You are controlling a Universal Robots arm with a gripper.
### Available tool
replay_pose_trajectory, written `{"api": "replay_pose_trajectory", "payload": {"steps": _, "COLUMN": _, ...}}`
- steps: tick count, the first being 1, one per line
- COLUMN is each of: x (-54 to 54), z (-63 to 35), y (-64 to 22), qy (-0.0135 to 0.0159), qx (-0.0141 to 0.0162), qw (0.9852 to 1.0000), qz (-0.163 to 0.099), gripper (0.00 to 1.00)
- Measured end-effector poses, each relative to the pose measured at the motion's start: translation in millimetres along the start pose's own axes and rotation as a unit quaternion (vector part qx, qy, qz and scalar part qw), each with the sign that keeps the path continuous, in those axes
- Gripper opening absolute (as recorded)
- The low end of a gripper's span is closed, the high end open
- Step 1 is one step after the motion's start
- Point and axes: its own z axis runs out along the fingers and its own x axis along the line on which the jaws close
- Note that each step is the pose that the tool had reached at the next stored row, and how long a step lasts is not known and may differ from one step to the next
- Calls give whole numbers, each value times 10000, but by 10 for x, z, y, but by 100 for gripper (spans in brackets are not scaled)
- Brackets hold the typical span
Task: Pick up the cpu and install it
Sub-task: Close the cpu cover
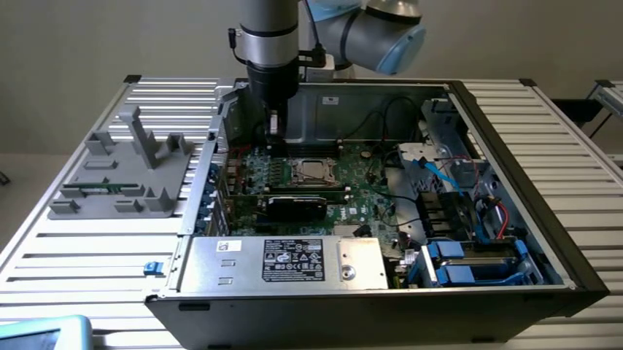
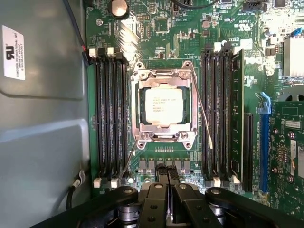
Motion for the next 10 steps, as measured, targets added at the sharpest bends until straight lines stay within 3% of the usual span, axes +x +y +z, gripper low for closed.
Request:
{"api": "replay_pose_trajectory", "payload": {"steps": 4, "x": 4, "z": -100, "y": -12, "qy": 8, "qx": -19, "qw": 10000, "qz": -1, "gripper": 12}}
{"api": "replay_pose_trajectory", "payload": {"steps": 8, "x": 7, "z": -178, "y": -15, "qy": 42, "qx": -32, "qw": 10000, "qz": -1, "gripper": 12}}
{"api": "replay_pose_trajectory", "payload": {"steps": 10, "x": 8, "z": -193, "y": -17, "qy": 104, "qx": -34, "qw": 9999, "qz": 1, "gripper": 12}}
